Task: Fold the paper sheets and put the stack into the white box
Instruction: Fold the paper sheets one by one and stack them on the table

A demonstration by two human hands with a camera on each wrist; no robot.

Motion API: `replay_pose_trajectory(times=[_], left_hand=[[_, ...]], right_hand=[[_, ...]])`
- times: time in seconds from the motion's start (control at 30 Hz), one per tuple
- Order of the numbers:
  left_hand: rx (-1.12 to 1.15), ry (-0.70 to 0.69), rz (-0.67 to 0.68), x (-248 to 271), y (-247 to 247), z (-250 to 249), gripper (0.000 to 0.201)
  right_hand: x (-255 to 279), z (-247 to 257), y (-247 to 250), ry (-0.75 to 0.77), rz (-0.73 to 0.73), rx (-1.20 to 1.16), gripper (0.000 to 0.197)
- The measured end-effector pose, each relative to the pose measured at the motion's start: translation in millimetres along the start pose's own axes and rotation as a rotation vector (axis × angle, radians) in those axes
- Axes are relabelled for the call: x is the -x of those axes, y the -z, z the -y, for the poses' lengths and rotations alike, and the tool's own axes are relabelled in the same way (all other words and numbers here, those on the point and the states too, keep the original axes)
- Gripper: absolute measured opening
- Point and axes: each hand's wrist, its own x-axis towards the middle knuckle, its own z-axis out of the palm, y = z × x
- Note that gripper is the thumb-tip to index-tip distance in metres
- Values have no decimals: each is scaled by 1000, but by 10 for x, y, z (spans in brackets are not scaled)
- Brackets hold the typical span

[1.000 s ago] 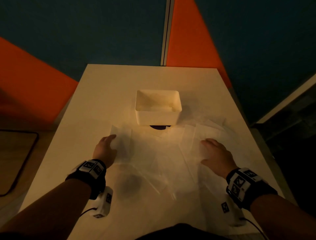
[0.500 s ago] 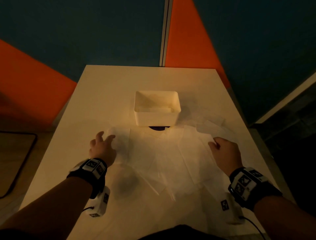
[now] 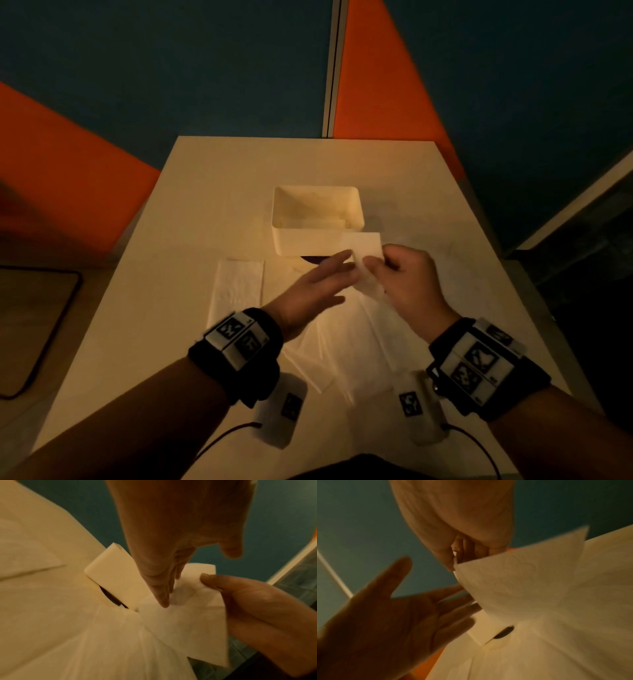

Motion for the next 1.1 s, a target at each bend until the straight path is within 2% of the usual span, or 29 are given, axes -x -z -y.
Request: replay_pose_trajectory(times=[0.07, 0.17, 0.23, 0.3, 0.33, 0.4, 0.47, 0.53, 0.63, 0.7, 0.73, 0.87, 1.03, 1.1], left_hand=[[76, -56, 94, 18, -74, -20, 58], [160, -135, 112, 63, -90, -74, 47], [201, -143, 58, 66, -58, -65, 33], [273, -112, -61, 46, -12, -32, 20], [312, -94, -126, 33, 21, -21, 17], [357, -59, -212, 14, 92, -10, 18], [386, -53, -229, 36, 164, -43, 16], [420, -62, -213, 52, 221, -80, 14], [428, -57, -181, 80, 251, -136, 16], [405, -34, -156, 77, 261, -160, 23], [390, -26, -148, 74, 259, -172, 28], [299, 12, -116, 52, 281, -166, 38], [188, 53, -25, 95, 362, -117, 27], [172, 61, 21, 125, 409, -126, 31]], right_hand=[[55, 114, -66, 12, 86, -56, 27], [83, 234, -95, -54, 191, -260, 20], [72, 257, -62, -72, 267, -323, 24], [59, 261, -22, -66, 324, -395, 27], [49, 261, 6, -71, 303, -433, 26], [1, 230, 73, -81, 156, -451, 22], [-79, 141, 142, -115, 16, -376, 19], [-137, 49, 215, -228, 5, -276, 32], [-122, -10, 299, -356, 240, -330, 54], [-64, 1, 320, -372, 398, -469, 45], [-39, -1, 316, -363, 429, -526, 40], [-35, -39, 277, -316, 331, -607, 22], [-68, -47, 340, -300, 260, -609, 21], [-89, -59, 369, -297, 255, -620, 22]])
